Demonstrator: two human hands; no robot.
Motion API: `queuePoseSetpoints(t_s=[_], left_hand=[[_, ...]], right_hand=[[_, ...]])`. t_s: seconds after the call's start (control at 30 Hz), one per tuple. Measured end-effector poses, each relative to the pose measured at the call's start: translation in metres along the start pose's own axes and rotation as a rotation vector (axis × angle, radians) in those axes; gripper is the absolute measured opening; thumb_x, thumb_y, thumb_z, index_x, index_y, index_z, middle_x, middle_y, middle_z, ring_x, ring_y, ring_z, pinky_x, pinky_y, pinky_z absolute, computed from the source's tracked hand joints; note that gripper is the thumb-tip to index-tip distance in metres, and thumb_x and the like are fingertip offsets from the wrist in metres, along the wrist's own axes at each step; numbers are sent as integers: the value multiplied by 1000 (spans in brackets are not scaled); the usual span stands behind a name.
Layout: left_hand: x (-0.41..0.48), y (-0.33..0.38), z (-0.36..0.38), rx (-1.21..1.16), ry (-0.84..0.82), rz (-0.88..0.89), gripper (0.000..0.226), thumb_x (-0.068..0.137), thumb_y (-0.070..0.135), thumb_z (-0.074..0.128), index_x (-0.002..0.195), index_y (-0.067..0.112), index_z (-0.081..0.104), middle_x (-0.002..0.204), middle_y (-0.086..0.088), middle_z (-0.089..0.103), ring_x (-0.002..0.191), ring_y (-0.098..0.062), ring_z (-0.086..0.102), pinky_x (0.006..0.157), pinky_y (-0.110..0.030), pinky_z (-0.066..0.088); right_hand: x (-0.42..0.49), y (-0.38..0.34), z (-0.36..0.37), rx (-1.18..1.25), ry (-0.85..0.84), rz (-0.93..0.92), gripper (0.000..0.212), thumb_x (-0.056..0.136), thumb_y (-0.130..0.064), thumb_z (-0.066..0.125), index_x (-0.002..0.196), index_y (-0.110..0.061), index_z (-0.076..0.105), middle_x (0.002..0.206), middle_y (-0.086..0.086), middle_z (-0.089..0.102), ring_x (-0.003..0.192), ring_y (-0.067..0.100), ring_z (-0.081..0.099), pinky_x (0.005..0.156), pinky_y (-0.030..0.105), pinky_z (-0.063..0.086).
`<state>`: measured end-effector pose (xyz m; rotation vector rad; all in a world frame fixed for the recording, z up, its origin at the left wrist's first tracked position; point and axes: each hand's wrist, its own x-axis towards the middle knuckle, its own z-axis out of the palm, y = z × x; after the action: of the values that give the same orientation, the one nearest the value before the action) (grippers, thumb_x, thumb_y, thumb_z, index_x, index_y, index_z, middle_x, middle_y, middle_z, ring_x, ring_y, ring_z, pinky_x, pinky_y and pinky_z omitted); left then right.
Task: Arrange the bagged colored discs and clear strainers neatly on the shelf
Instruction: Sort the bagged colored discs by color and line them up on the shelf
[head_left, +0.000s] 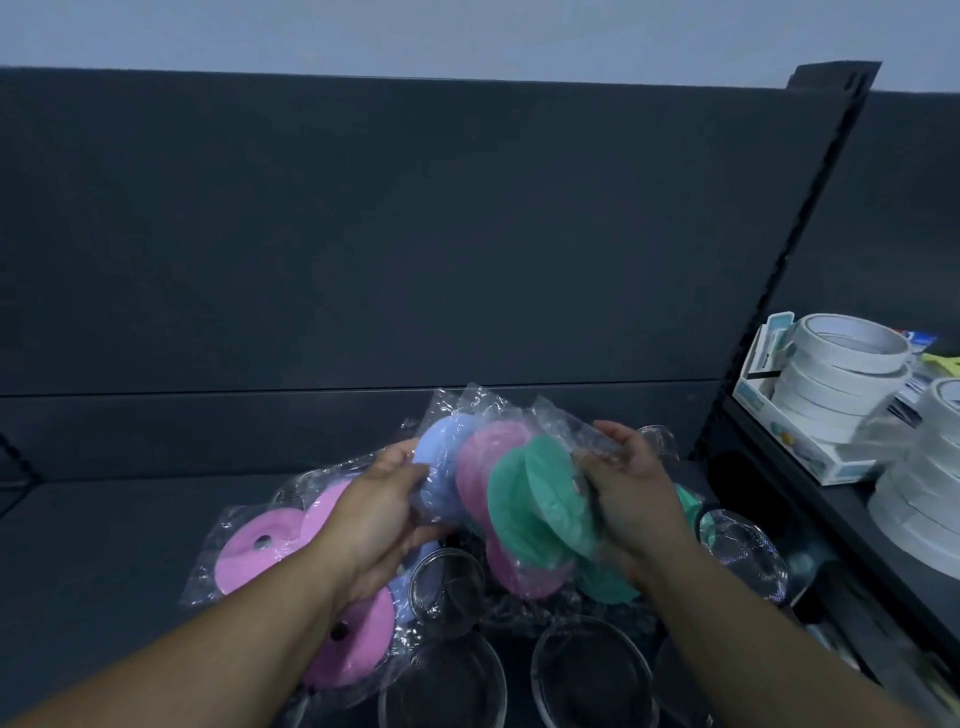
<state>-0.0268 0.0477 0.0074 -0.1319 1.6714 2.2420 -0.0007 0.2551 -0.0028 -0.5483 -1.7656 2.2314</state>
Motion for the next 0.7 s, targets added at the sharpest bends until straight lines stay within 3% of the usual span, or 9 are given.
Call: queuePoseSetpoints(t_s=[0.07, 0.17, 0.27, 0.33, 0.43, 0.57, 0.7], left_hand=[[-4, 0, 1, -36, -79, -28, 22, 100, 21, 45, 116, 12, 55, 99, -9, 72, 74, -31, 70, 67, -46, 60], [-8, 2, -4, 16, -104, -106, 56, 80, 42, 64, 129, 19, 47, 123, -4, 60, 88, -33, 70, 76, -50, 58], [-19, 2, -13, 40, -161, -139, 72, 70, 26, 73, 134, 19, 41, 96, -8, 71, 69, -24, 67, 64, -38, 60], [-29, 2, -17, 70, -184, -120, 52, 76, 10, 70, 122, 21, 49, 66, -7, 68, 48, -16, 60, 52, -29, 57], [-38, 3, -35, 15, -88, -95, 35, 87, -10, 55, 112, 14, 49, 53, -10, 61, 29, -12, 49, 30, -16, 39], [-54, 6, -86, -30, 35, -21, 46, 83, -9, 60, 121, 16, 52, 87, -19, 72, 65, -27, 64, 47, -25, 46], [-85, 19, -138, -91, 122, 17, 45, 83, -11, 60, 117, 19, 57, 99, -14, 72, 77, -25, 70, 57, -29, 57]], right_hand=[[0, 9, 5, -69, 16, -2, 27, 88, -2, 63, 104, -23, 59, 91, 10, 71, 77, 27, 66, 80, 51, 57], [-1, 18, 15, -164, 24, -47, 23, 87, -5, 62, 100, -23, 59, 90, 9, 71, 81, 29, 69, 80, 53, 57], [-5, 25, 31, -290, -7, -132, 20, 88, -6, 62, 100, -21, 56, 91, 6, 67, 58, 3, 63, 58, 19, 53], [-11, 29, 46, -341, -8, -202, 24, 87, -7, 62, 96, -28, 55, 88, -2, 64, 57, 3, 60, 52, 12, 47], [-23, 37, 69, -421, -31, -216, 22, 87, -16, 63, 93, -34, 53, 88, -8, 65, 75, 14, 64, 70, 28, 53], [-44, 44, 112, -435, -130, -189, 21, 88, -13, 60, 94, -32, 54, 86, -6, 67, 78, 24, 67, 73, 36, 54], [-73, 52, 165, -464, -191, -209, 15, 83, -18, 66, 90, -29, 58, 83, -5, 69, 79, 20, 67, 79, 41, 56]])
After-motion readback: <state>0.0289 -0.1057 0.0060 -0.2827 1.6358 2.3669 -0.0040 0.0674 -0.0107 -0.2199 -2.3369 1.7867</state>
